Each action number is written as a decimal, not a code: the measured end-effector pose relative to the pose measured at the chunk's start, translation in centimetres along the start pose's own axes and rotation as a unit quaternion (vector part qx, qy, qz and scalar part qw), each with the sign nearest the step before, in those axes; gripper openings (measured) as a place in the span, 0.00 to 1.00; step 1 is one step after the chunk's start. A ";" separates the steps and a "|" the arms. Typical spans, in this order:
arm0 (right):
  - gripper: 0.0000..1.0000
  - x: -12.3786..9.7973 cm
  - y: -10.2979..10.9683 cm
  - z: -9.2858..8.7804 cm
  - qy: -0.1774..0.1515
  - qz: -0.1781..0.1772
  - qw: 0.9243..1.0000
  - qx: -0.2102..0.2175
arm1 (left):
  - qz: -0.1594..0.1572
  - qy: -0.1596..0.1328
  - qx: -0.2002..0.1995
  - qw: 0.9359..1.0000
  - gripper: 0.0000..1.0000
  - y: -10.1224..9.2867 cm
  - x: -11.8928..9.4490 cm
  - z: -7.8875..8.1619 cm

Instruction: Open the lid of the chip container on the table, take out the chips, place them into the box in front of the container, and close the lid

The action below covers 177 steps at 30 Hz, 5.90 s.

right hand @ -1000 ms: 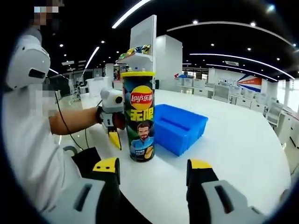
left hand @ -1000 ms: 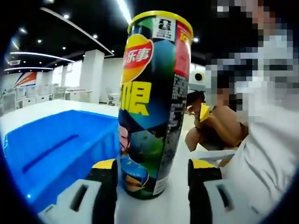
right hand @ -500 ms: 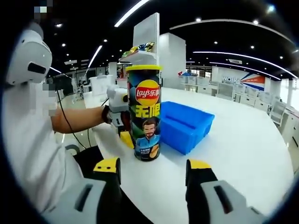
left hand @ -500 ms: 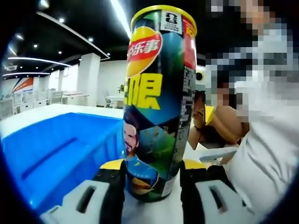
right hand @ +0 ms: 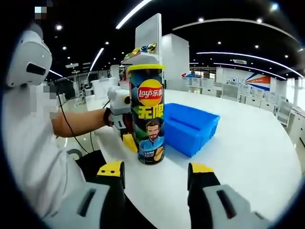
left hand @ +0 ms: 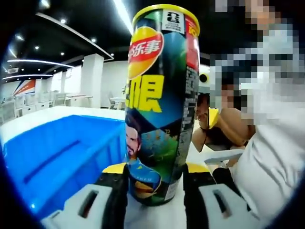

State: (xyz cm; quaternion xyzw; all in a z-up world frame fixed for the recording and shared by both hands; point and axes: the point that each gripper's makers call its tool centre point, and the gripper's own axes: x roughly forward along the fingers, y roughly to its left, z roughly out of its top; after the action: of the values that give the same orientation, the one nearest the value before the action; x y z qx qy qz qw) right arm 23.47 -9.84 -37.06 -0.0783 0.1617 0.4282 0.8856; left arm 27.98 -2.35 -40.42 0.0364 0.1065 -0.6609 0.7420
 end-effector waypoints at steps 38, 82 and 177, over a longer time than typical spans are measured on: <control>0.57 -1.5 -0.3 5.2 -0.082 -0.018 0.996 0.006 | 0.151 0.022 -0.011 0.988 0.46 -0.6 -0.6 -0.3; 0.63 5.9 2.1 15.3 -0.187 -0.145 0.971 -0.025 | 0.203 -0.012 -0.017 0.979 0.46 -0.2 -0.2 -0.2; 0.48 0.9 -12.1 1.1 -0.059 -0.256 0.963 0.054 | 0.215 -0.016 -0.018 0.976 0.45 0.1 -0.5 -0.2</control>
State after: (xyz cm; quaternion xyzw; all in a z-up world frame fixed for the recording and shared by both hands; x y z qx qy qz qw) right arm 33.67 -16.41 -36.34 -0.0432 0.1064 0.1820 0.9766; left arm 27.99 -1.84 -40.55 0.0345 0.0959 -0.4844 0.8689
